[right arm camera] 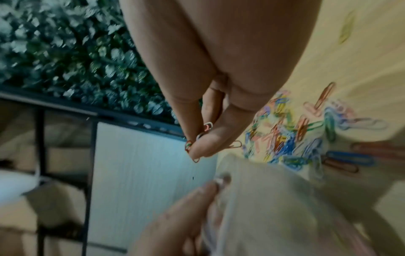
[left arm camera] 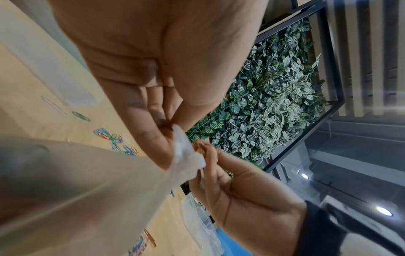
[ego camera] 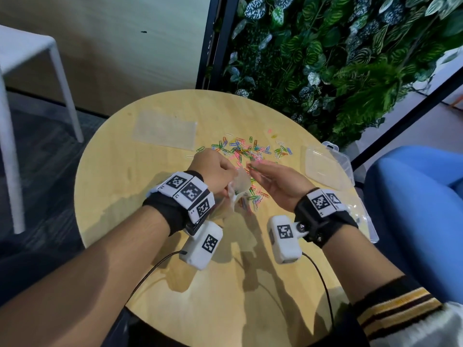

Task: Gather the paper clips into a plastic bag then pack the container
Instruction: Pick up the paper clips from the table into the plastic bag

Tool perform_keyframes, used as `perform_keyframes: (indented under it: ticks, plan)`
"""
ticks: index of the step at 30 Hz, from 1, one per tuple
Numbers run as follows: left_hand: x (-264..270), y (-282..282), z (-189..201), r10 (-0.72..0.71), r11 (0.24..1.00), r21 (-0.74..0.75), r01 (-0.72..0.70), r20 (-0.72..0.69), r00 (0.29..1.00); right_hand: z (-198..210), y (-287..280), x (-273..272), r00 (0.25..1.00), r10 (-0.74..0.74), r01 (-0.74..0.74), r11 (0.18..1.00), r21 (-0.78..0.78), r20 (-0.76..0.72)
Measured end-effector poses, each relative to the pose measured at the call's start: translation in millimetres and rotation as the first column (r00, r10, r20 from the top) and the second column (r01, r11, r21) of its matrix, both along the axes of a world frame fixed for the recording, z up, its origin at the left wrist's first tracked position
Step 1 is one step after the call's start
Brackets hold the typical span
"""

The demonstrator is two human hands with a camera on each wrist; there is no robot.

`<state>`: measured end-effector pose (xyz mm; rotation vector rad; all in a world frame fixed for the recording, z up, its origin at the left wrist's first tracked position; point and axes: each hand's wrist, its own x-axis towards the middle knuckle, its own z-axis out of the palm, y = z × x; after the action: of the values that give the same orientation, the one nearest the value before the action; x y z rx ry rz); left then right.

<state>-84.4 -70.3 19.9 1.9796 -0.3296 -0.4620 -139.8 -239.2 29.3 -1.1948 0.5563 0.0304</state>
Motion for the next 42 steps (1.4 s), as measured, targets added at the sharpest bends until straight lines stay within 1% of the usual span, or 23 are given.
perform_keyframes:
  ticks: [3,5,8,9,12,16,18,20,22,23,24,25,27,28,29,31,32,33,34,35,36,38,42]
  plan:
    - [0,-1,0,0.0,1.0,0.016,-0.001,0.068,0.998,3,17,3,0.992,0.126,-0.121,0.955,-0.269,0.0]
    - [1,0,0,0.016,1.0,0.0,-0.016,0.05,0.999,5,20,5,0.988,0.149,-0.148,0.871,-0.469,-0.036]
    - [2,0,-1,0.024,0.998,-0.056,-0.025,-0.016,1.0,7,19,6,0.978,0.164,-0.208,0.735,-0.646,-0.128]
    - [2,0,-1,0.02,0.997,-0.076,-0.022,-0.032,0.999,8,19,6,0.969,0.174,-0.245,0.653,-0.716,-0.173]
    - [1,-4,1,0.02,0.995,-0.098,-0.023,-0.04,0.999,9,25,8,0.94,0.199,-0.326,0.286,-0.901,-0.277]
    - [2,-7,3,0.047,0.992,-0.117,-0.046,0.006,0.999,12,39,10,0.903,0.241,-0.367,0.003,-0.93,-0.355]
    - [2,-6,3,0.032,0.995,-0.091,-0.028,0.037,0.999,12,43,10,0.856,0.253,-0.421,-0.167,-0.892,-0.451]
    - [1,-5,3,0.019,0.996,-0.085,-0.015,0.046,0.999,15,46,9,0.801,0.265,-0.47,-0.277,-0.838,-0.536]
    - [0,-4,4,0.007,0.996,-0.088,-0.002,0.057,0.998,21,45,7,0.743,0.316,-0.518,-0.287,-0.806,-0.59]
    - [-1,-2,5,0.006,0.996,-0.085,-0.001,0.066,0.998,26,43,6,0.726,0.357,-0.526,-0.265,-0.808,-0.589]
    - [0,-1,6,0.01,0.997,-0.083,-0.003,0.074,0.997,28,39,5,0.736,0.391,-0.522,-0.191,-0.831,-0.552]
    - [0,1,7,0.018,0.997,-0.083,-0.011,0.083,0.996,30,34,4,0.782,0.407,-0.493,-0.06,-0.868,-0.472]
    - [4,7,8,0.044,0.996,-0.078,-0.036,0.104,0.994,30,20,3,0.902,0.355,-0.342,0.243,-0.908,-0.245]
    - [6,10,9,0.056,0.996,-0.078,-0.048,0.111,0.992,27,11,3,0.943,0.291,-0.264,0.348,-0.899,-0.164]
    - [8,14,10,0.065,0.995,-0.079,-0.056,0.115,0.991,24,0,3,0.966,0.216,-0.222,0.399,-0.889,-0.144]
    - [12,23,13,0.08,0.994,-0.086,-0.07,0.11,0.991,7,-27,0,0.951,0.045,-0.298,0.386,-0.873,-0.305]
    - [14,29,14,0.089,0.993,-0.089,-0.08,0.1,0.991,-6,-41,-2,0.893,-0.038,-0.4,0.388,-0.83,-0.449]
    - [16,35,15,0.1,0.991,-0.094,-0.092,0.087,0.991,-15,-47,-6,0.796,-0.093,-0.539,0.338,-0.771,-0.598]
    - [19,43,16,0.112,0.989,-0.102,-0.105,0.068,0.991,-25,-52,-8,0.701,-0.125,-0.665,0.241,-0.707,-0.702]
    - [20,51,16,0.121,0.987,-0.111,-0.116,0.046,0.992,-32,-51,-9,0.643,-0.157,-0.736,0.143,-0.661,-0.75]
    - [21,59,16,0.13,0.985,-0.122,-0.126,0.024,0.991,-40,-49,-9,0.65,-0.171,-0.734,0.108,-0.67,-0.74]
    - [23,74,15,0.149,0.978,-0.147,-0.147,0.001,0.989,-45,-37,-3,0.712,-0.143,-0.669,0.16,-0.726,-0.687]
    - [27,96,17,0.212,0.966,-0.158,-0.206,0.025,0.977,-52,-13,17,0.799,-0.024,-0.59,0.158,-0.791,-0.601]
